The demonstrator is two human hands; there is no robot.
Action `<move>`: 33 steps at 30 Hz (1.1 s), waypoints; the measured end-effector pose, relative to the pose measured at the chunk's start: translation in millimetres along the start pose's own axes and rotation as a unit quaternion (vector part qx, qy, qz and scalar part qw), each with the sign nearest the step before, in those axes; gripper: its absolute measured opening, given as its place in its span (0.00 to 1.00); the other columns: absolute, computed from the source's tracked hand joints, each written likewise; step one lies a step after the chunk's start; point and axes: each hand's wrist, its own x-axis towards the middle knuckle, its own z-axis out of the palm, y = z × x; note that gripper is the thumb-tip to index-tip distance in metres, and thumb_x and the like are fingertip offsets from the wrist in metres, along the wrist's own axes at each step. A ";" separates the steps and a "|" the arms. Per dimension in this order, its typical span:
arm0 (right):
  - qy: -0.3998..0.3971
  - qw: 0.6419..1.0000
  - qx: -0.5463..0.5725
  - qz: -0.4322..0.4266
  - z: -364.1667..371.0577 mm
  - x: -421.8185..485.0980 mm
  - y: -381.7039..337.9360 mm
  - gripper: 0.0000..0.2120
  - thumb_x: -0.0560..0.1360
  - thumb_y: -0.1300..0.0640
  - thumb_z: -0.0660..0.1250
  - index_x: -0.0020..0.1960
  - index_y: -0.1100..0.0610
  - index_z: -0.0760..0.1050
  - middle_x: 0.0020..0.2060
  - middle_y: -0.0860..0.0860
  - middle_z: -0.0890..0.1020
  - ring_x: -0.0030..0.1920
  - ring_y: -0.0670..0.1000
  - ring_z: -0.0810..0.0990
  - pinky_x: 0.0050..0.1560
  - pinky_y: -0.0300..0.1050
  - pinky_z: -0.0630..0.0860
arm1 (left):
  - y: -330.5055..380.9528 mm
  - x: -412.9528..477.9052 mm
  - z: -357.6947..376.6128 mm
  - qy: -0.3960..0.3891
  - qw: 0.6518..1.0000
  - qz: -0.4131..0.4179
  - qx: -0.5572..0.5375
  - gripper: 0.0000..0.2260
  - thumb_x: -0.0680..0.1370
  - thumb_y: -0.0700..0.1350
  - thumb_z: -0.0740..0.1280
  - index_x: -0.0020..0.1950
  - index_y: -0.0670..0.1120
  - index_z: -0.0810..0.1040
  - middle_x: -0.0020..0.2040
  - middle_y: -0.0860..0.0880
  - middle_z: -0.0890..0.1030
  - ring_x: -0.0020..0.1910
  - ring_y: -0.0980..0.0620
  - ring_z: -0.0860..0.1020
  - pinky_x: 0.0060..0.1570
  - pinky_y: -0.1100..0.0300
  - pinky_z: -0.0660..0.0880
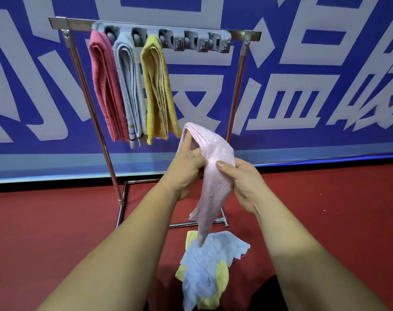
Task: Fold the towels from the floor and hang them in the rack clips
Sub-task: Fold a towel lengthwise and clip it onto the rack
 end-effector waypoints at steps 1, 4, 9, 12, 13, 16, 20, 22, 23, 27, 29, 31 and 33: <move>0.001 1.000 0.005 -0.002 -0.6 1.3 -0.4 0.14 0.78 0.59 0.75 0.62 0.63 0.82 0.55 0.60 0.88 0.56 0.58 0.87 0.56 0.52 0.82 | 2.8 0.3 -1.4 0.002 1.000 0.005 -0.007 0.40 0.77 0.24 0.61 0.80 0.61 0.66 0.56 0.43 0.86 0.50 0.42 0.78 0.47 0.51 0.74; 0.021 0.999 -0.031 -0.017 -1.2 -0.7 -5.9 0.12 0.77 0.62 0.77 0.58 0.60 0.82 0.53 0.59 0.89 0.55 0.59 0.88 0.56 0.55 0.83 | 9.1 1.5 -6.6 0.009 1.000 0.014 -0.016 0.36 0.76 0.28 0.64 0.76 0.61 0.71 0.52 0.46 0.84 0.43 0.47 0.78 0.43 0.52 0.70; 0.024 0.998 -0.035 -0.038 -2.0 -7.1 -15.4 0.14 0.77 0.62 0.77 0.60 0.61 0.80 0.53 0.59 0.89 0.54 0.60 0.88 0.54 0.57 0.84 | 12.4 5.1 -7.6 0.011 0.999 0.026 -0.033 0.40 0.77 0.23 0.64 0.81 0.57 0.63 0.67 0.39 0.82 0.59 0.42 0.84 0.54 0.47 0.82; -0.040 0.998 -0.051 0.018 -3.7 -15.2 -10.0 0.14 0.78 0.61 0.75 0.63 0.62 0.82 0.55 0.60 0.88 0.57 0.61 0.88 0.57 0.55 0.84 | 19.2 3.3 -1.6 0.012 0.999 0.024 -0.032 0.37 0.77 0.24 0.60 0.78 0.57 0.69 0.63 0.44 0.85 0.57 0.46 0.85 0.49 0.49 0.82; -0.058 0.997 -0.044 0.032 -5.6 -16.9 -7.5 0.13 0.79 0.62 0.74 0.63 0.64 0.82 0.56 0.62 0.88 0.57 0.61 0.87 0.56 0.54 0.84 | 21.8 3.3 -0.7 0.011 0.999 0.020 -0.041 0.36 0.78 0.24 0.59 0.77 0.57 0.70 0.63 0.45 0.85 0.58 0.46 0.85 0.50 0.50 0.83; -0.065 0.997 0.011 0.036 -8.0 -20.3 -12.9 0.12 0.81 0.63 0.70 0.62 0.65 0.82 0.56 0.63 0.87 0.54 0.59 0.87 0.52 0.51 0.84 | 24.2 9.1 -5.7 0.019 0.994 0.008 -0.104 0.31 0.79 0.26 0.60 0.74 0.54 0.74 0.67 0.44 0.84 0.63 0.45 0.84 0.58 0.48 0.83; -0.052 0.998 0.024 0.018 -1.2 -14.4 -29.8 0.13 0.83 0.65 0.68 0.66 0.62 0.80 0.58 0.61 0.87 0.58 0.59 0.87 0.60 0.56 0.83 | 14.9 4.8 -13.8 0.027 0.978 -0.128 -0.160 0.20 0.85 0.52 0.68 0.70 0.40 0.79 0.60 0.39 0.86 0.58 0.42 0.87 0.59 0.48 0.84; -0.025 0.999 0.024 0.035 1.1 -7.2 -30.5 0.12 0.83 0.67 0.67 0.65 0.62 0.80 0.58 0.63 0.87 0.59 0.62 0.87 0.63 0.60 0.82 | 1.3 -6.0 -13.9 -0.007 0.970 -0.221 -0.103 0.33 0.81 0.69 0.64 0.61 0.38 0.83 0.50 0.40 0.88 0.47 0.44 0.88 0.49 0.51 0.86; -0.007 0.998 0.025 0.051 1.9 -4.1 -29.2 0.12 0.83 0.68 0.67 0.65 0.63 0.80 0.57 0.64 0.87 0.58 0.63 0.87 0.63 0.60 0.82 | -7.2 -10.2 -16.0 -0.032 0.964 -0.252 -0.078 0.40 0.78 0.74 0.63 0.62 0.37 0.84 0.54 0.39 0.87 0.51 0.42 0.87 0.56 0.48 0.84; 0.052 0.991 0.051 0.114 1.3 1.9 -20.8 0.13 0.81 0.71 0.67 0.64 0.65 0.80 0.54 0.65 0.87 0.55 0.63 0.88 0.55 0.58 0.85 | -24.8 -19.3 -21.4 -0.046 0.965 -0.259 -0.007 0.34 0.79 0.69 0.68 0.69 0.42 0.83 0.65 0.40 0.84 0.63 0.41 0.82 0.72 0.44 0.73; 0.073 0.986 0.054 0.141 0.2 4.7 -20.0 0.11 0.80 0.72 0.67 0.62 0.67 0.80 0.54 0.66 0.87 0.53 0.64 0.88 0.50 0.57 0.85 | -26.8 -18.5 -19.1 -0.039 0.967 -0.249 0.024 0.19 0.83 0.53 0.71 0.68 0.42 0.84 0.64 0.42 0.86 0.61 0.44 0.84 0.67 0.47 0.77; 0.098 0.982 0.043 0.158 -2.5 8.1 -22.6 0.09 0.79 0.72 0.67 0.59 0.69 0.80 0.53 0.67 0.87 0.51 0.63 0.88 0.49 0.58 0.85 | -26.9 -18.2 -16.4 -0.050 0.966 -0.250 0.043 0.14 0.82 0.43 0.72 0.67 0.41 0.84 0.63 0.41 0.86 0.63 0.43 0.85 0.65 0.48 0.80; 0.120 0.979 0.032 0.163 -6.5 12.3 -26.3 0.09 0.78 0.73 0.69 0.58 0.71 0.80 0.53 0.66 0.87 0.50 0.63 0.88 0.49 0.58 0.85 | -25.4 -16.0 -13.7 -0.060 0.966 -0.249 0.044 0.14 0.82 0.39 0.72 0.68 0.41 0.84 0.63 0.40 0.86 0.65 0.40 0.84 0.67 0.46 0.80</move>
